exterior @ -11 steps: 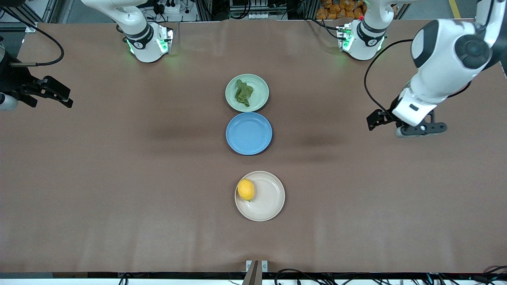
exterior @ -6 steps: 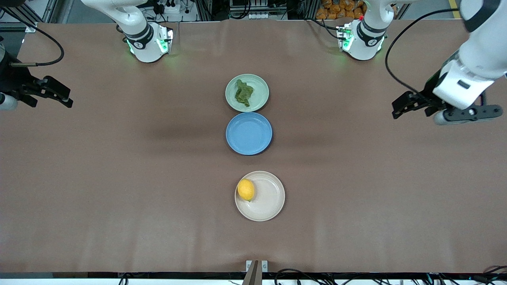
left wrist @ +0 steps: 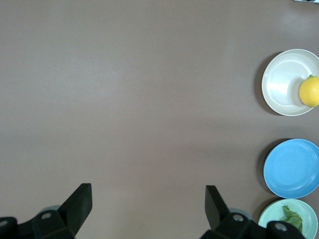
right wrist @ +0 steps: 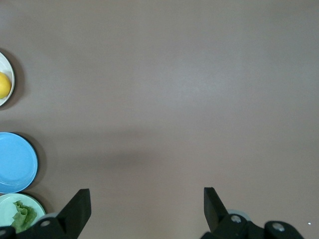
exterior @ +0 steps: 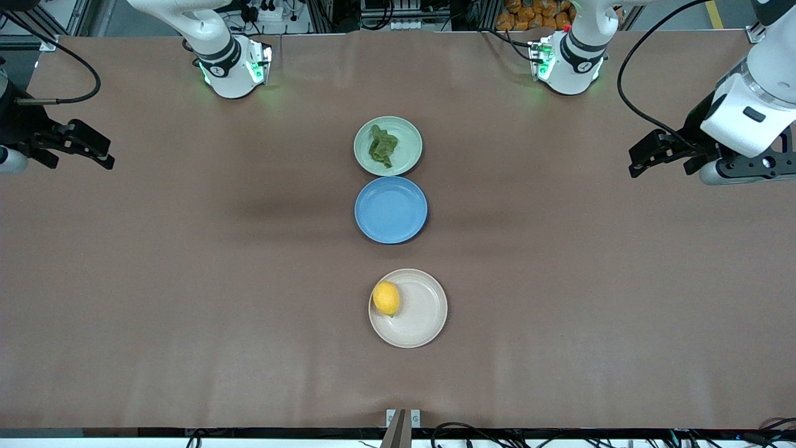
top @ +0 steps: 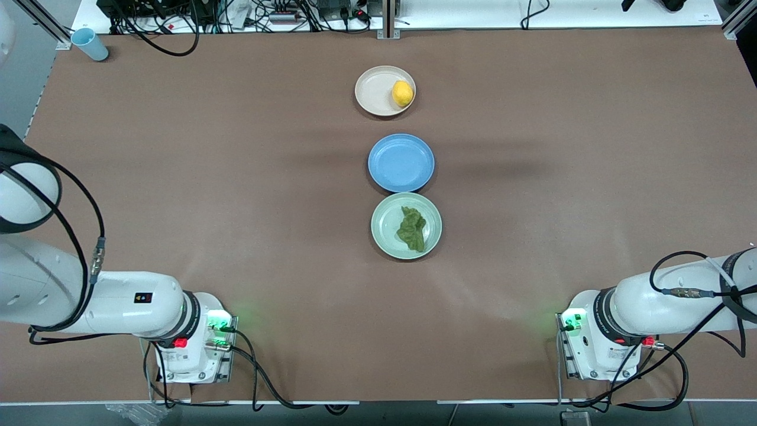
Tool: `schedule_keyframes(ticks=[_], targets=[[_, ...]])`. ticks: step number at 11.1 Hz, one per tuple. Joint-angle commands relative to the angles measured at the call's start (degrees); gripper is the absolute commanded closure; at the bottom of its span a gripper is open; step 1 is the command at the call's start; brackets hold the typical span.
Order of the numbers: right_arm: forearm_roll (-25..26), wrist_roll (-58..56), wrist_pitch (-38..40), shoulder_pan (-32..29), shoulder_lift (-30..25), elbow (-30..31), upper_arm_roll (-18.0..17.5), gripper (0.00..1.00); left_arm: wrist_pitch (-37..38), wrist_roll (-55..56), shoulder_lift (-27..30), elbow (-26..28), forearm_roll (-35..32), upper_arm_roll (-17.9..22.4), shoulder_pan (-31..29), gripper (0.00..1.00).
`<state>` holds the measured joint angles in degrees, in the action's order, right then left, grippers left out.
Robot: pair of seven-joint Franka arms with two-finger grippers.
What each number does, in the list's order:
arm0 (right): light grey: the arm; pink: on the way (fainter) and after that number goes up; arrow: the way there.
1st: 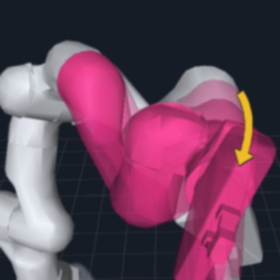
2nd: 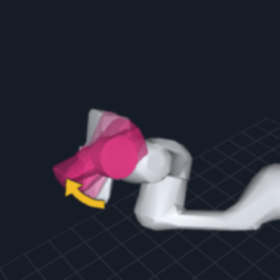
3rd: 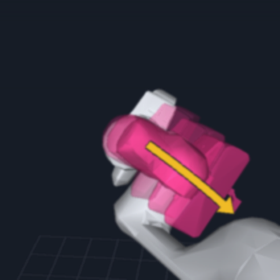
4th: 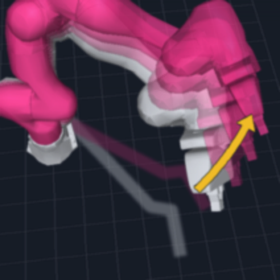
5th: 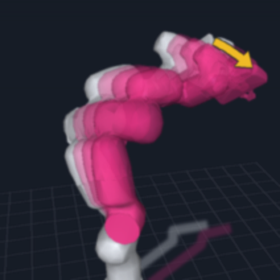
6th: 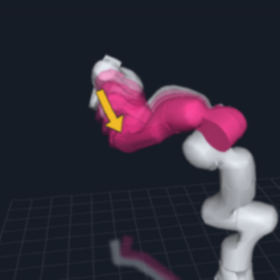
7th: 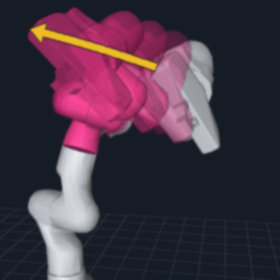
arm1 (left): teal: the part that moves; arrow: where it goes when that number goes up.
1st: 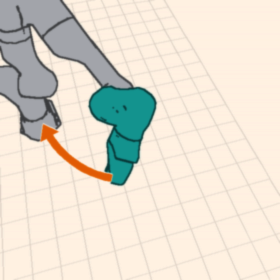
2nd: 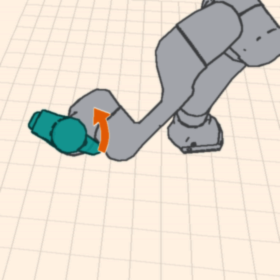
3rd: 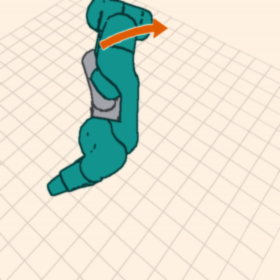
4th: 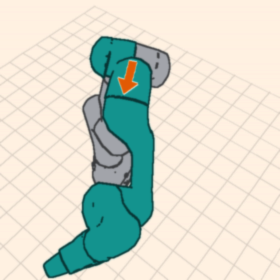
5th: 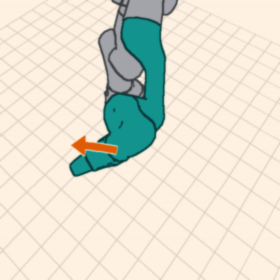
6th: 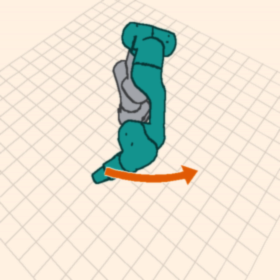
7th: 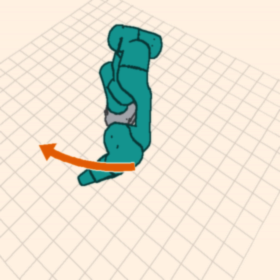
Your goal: Place lemon and lettuce in plates
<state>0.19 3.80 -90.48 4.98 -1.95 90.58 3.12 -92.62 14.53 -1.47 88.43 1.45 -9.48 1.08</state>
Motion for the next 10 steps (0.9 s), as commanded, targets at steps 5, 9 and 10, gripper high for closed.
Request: schedule_keyframes(ticks=[5, 9, 10], targets=[[-0.89, -0.82, 0.66, 0.38, -0.60, 0.04, 0.66, 0.00, 1.12, -3.10, -0.55, -1.77, -1.88, 0.17, -3.27, 0.00], [-0.89, -0.82, 0.66, 0.47, -0.60, 0.04, 0.66, 0.00, 0.95, -8.11, 4.62, 3.04, -1.97, 9.90, 5.66, 0.00], [-0.89, -0.82, 0.66, 0.47, -0.60, 0.04, 0.66, 0.00, 1.03, -8.37, 5.07, 3.76, -1.80, 9.83, 5.78, 0.00]])
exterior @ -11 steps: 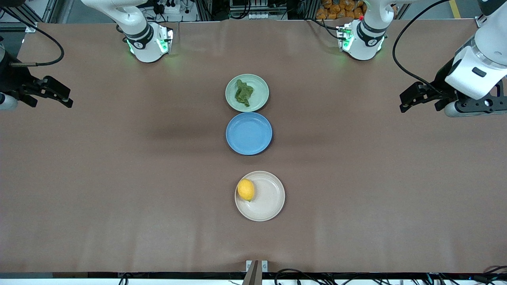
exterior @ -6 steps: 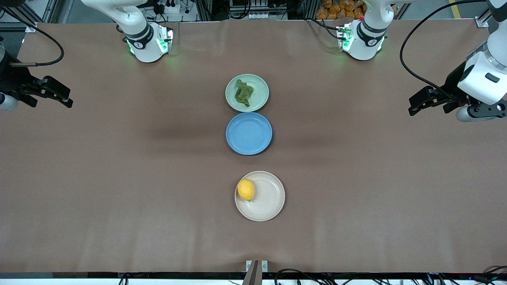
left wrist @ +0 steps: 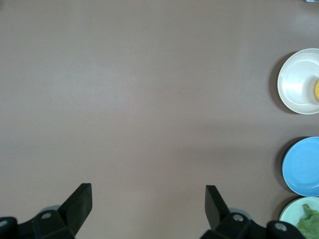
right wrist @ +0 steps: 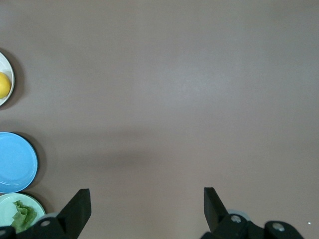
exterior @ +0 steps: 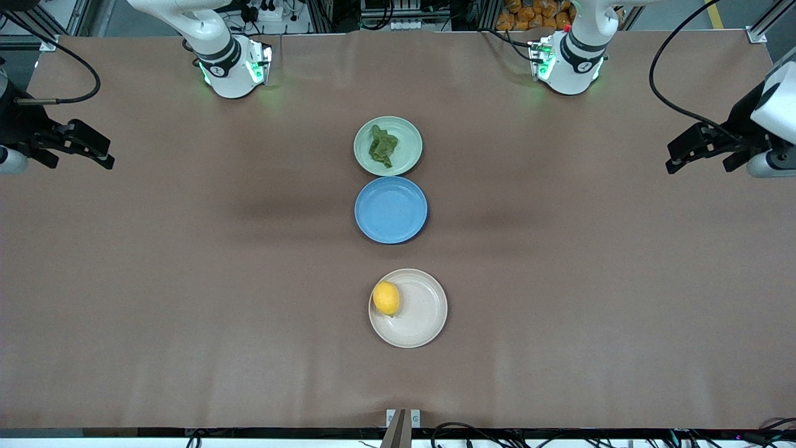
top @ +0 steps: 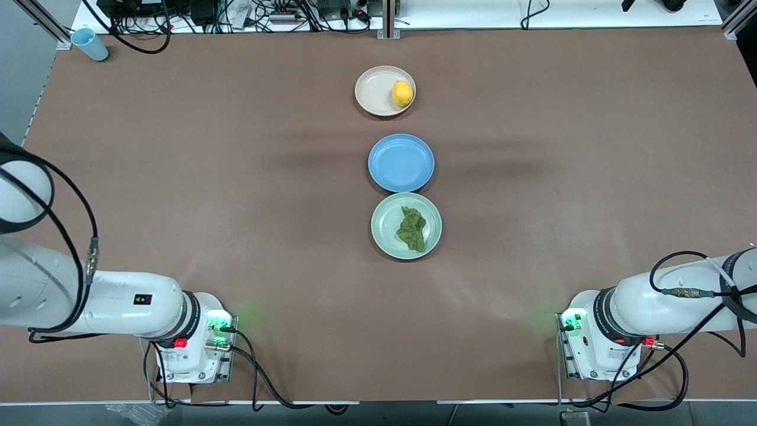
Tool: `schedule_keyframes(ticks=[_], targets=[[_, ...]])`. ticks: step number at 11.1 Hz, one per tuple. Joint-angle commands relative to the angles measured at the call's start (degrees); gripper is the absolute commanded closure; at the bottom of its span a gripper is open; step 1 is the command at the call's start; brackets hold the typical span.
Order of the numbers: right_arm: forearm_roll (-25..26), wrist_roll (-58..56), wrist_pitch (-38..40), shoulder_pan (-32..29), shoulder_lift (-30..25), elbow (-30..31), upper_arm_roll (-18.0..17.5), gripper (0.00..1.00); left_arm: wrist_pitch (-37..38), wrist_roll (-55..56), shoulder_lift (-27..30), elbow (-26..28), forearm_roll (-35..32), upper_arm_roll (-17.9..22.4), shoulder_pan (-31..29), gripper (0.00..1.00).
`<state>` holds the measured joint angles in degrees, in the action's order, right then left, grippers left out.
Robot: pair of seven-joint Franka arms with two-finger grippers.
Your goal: Place lemon and lettuce in plates
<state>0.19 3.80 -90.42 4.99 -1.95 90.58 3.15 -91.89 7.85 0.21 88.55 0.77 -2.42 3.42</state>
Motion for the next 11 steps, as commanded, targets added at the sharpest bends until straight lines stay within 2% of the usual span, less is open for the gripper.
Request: schedule_keyframes(ticks=[1, 11], targets=[[-0.89, -0.81, 0.60, 0.46, -0.60, 0.03, 0.63, 0.00, 0.49, -2.22, 3.39, 3.90, -1.03, 2.68, 3.44, 0.00], [-0.89, -0.81, 0.51, 0.55, -0.51, 0.39, 0.55, 0.00, 0.49, -4.60, 4.09, 3.64, -1.47, 2.24, 3.44, 0.00]])
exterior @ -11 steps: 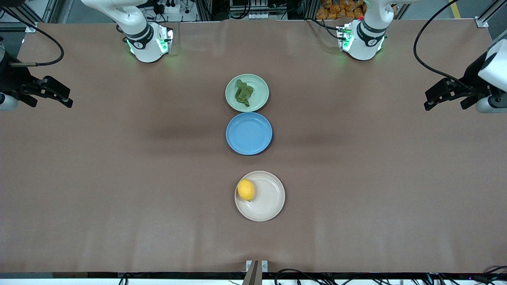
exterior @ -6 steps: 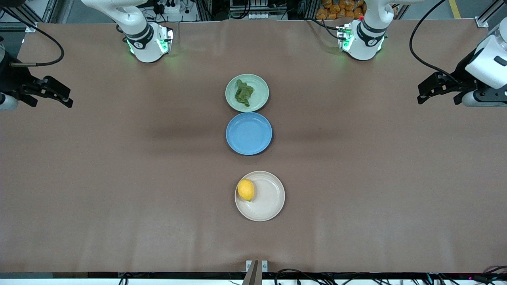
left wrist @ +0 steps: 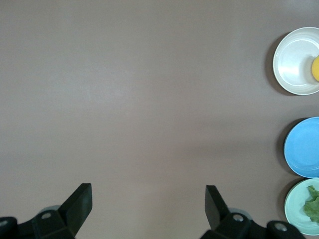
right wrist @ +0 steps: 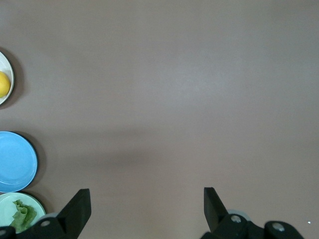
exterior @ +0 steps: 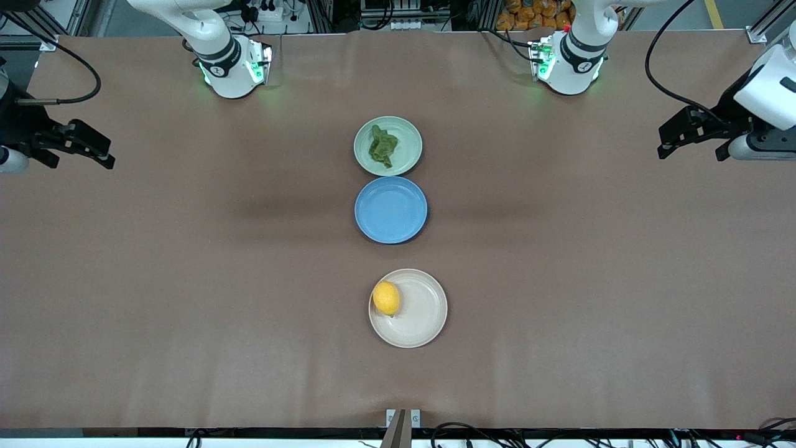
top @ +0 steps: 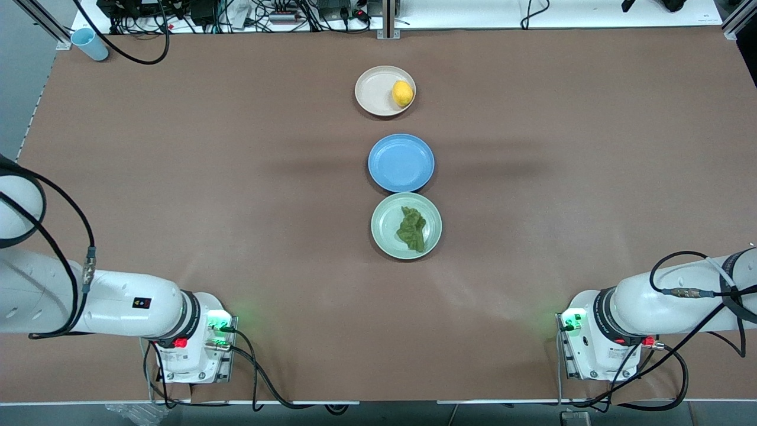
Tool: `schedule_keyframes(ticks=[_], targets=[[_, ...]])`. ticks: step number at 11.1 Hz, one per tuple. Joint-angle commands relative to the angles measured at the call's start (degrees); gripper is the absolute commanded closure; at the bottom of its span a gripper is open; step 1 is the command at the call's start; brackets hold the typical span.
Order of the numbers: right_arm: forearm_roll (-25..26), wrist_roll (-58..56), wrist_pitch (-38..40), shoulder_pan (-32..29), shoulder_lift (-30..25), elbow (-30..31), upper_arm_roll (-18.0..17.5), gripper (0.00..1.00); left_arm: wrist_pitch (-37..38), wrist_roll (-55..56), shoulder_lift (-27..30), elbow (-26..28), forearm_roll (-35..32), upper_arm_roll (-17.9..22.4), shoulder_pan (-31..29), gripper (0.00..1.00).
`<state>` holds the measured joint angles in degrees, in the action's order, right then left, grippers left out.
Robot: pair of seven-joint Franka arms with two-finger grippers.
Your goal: Place lemon and lettuce in plates
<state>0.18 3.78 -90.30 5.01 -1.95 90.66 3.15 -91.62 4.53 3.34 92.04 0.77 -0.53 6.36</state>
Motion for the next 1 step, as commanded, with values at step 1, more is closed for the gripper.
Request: schedule_keyframes(ticks=[1], targets=[[-0.89, -0.80, 0.39, 0.53, -0.60, 0.30, 0.54, 0.00, 0.21, -1.19, 0.97, 0.16, -1.47, 0.35, 0.49, 0.00]])
